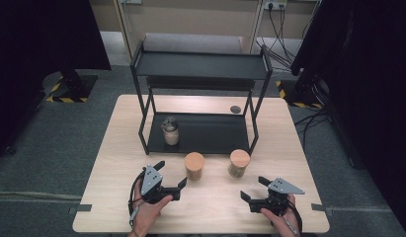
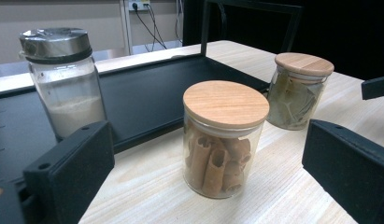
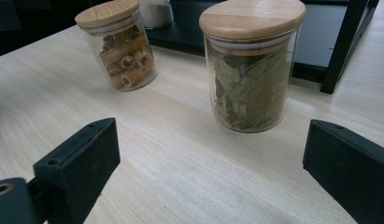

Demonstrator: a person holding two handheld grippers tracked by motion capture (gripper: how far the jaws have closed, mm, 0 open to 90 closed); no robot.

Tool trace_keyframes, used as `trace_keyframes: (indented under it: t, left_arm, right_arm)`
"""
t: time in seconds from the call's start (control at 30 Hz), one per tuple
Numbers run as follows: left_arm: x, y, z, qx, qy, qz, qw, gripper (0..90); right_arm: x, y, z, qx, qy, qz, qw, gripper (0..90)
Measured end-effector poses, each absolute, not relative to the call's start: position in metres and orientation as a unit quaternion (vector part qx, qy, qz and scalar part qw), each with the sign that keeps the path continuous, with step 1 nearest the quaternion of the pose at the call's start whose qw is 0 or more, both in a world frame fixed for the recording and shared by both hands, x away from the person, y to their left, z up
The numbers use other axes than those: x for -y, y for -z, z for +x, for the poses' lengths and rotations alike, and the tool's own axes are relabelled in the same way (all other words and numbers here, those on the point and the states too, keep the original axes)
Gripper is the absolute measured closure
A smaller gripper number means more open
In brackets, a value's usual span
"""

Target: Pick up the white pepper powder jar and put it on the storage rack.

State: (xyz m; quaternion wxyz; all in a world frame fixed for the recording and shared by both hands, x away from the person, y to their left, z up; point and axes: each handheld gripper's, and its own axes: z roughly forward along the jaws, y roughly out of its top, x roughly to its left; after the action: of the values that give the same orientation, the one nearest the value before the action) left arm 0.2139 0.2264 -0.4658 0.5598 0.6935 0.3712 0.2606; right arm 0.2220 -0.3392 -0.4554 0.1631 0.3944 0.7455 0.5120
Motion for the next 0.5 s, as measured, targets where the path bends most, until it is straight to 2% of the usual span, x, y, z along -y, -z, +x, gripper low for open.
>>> trace_keyframes:
  t: [0.5]
  left_arm:
    - [-0.2253,0.4739,0.2102,-0.368,-0.266,0.697,0.555,2.0]
  right_arm:
    - [0.338,0.4557,0.222,-0.746,-0.512,0.393,0.162,4.5]
